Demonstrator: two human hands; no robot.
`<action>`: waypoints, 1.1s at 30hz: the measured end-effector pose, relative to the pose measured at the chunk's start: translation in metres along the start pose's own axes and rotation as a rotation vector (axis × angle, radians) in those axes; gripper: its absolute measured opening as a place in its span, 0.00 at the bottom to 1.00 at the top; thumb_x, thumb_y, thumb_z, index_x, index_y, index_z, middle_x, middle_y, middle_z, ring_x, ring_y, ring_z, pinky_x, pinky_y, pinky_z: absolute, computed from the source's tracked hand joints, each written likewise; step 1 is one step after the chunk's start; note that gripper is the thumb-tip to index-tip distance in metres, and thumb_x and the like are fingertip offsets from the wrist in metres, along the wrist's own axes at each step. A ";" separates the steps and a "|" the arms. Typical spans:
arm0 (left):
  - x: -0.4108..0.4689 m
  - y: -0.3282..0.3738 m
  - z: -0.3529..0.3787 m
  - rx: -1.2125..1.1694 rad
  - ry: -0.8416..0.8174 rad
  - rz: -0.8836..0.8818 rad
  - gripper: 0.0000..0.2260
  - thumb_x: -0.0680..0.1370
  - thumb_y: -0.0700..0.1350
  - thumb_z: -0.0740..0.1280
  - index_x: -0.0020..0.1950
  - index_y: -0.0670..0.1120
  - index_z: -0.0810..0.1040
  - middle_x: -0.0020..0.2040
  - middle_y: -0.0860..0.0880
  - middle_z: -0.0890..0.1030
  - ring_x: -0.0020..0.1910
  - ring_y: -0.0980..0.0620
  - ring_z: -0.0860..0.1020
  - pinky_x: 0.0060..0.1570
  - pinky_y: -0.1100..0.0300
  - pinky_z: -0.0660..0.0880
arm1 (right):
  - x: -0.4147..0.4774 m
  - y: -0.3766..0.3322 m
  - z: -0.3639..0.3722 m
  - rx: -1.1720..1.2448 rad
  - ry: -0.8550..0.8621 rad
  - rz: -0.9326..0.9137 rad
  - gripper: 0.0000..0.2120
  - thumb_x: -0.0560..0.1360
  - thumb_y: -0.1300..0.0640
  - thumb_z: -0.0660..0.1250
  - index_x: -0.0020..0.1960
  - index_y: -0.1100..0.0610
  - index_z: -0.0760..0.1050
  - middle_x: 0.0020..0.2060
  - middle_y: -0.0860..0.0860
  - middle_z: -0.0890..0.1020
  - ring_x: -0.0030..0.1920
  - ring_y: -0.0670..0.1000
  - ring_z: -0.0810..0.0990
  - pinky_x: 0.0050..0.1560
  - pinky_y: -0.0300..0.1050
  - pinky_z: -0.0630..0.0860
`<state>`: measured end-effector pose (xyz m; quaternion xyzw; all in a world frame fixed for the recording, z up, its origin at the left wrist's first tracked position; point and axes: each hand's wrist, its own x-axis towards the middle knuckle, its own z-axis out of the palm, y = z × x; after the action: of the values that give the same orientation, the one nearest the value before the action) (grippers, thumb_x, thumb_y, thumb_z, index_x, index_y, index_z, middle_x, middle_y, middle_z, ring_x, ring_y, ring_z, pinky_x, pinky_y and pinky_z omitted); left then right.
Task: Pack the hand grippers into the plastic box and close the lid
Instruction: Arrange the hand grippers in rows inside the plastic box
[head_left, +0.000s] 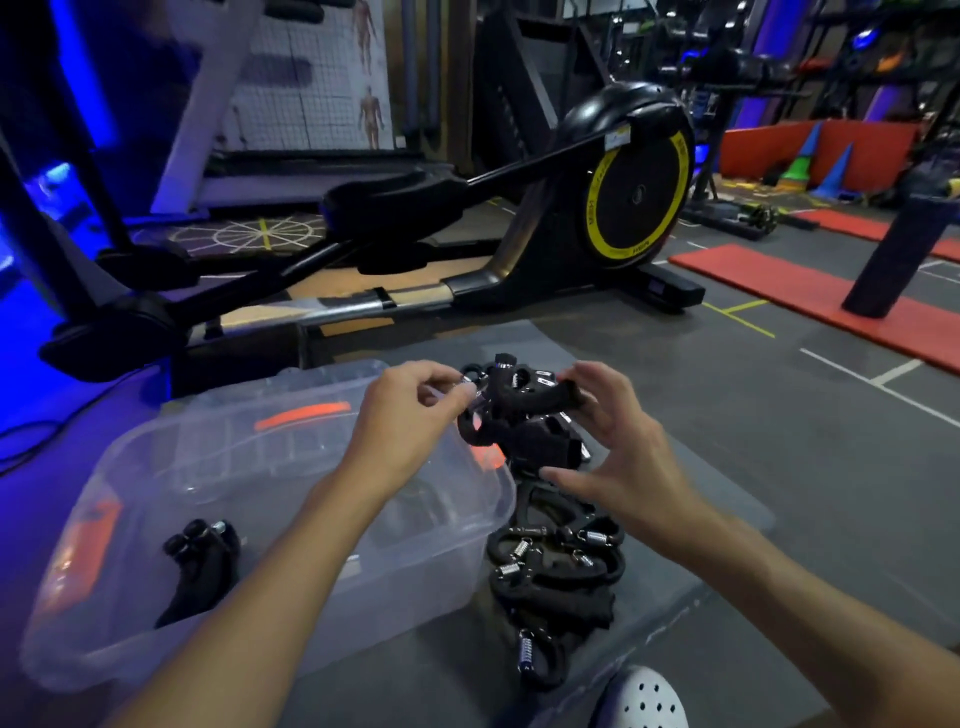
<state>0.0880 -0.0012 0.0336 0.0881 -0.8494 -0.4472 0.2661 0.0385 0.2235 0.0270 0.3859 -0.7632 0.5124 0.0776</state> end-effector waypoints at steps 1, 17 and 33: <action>-0.001 -0.002 -0.005 -0.005 0.005 -0.008 0.08 0.74 0.53 0.72 0.49 0.52 0.85 0.43 0.55 0.84 0.41 0.56 0.78 0.43 0.61 0.75 | 0.001 -0.004 0.007 -0.005 -0.016 -0.024 0.44 0.62 0.66 0.79 0.65 0.35 0.61 0.64 0.39 0.73 0.64 0.42 0.76 0.63 0.36 0.72; -0.034 -0.044 -0.080 -0.102 0.147 -0.231 0.01 0.75 0.44 0.72 0.44 0.49 0.84 0.41 0.51 0.85 0.42 0.55 0.82 0.44 0.58 0.80 | 0.018 -0.048 0.091 0.135 -0.402 -0.092 0.50 0.66 0.63 0.79 0.75 0.45 0.51 0.72 0.46 0.65 0.71 0.44 0.69 0.70 0.40 0.67; -0.049 -0.080 -0.137 -0.257 0.072 -0.059 0.11 0.75 0.35 0.72 0.55 0.48 0.83 0.49 0.51 0.85 0.51 0.56 0.83 0.51 0.68 0.76 | 0.076 -0.056 0.165 0.431 -0.952 0.235 0.46 0.69 0.66 0.76 0.75 0.37 0.57 0.73 0.42 0.64 0.70 0.46 0.70 0.68 0.50 0.71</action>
<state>0.1953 -0.1265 0.0137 0.0940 -0.7721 -0.5564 0.2922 0.0689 0.0361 0.0300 0.4947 -0.6296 0.4312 -0.4159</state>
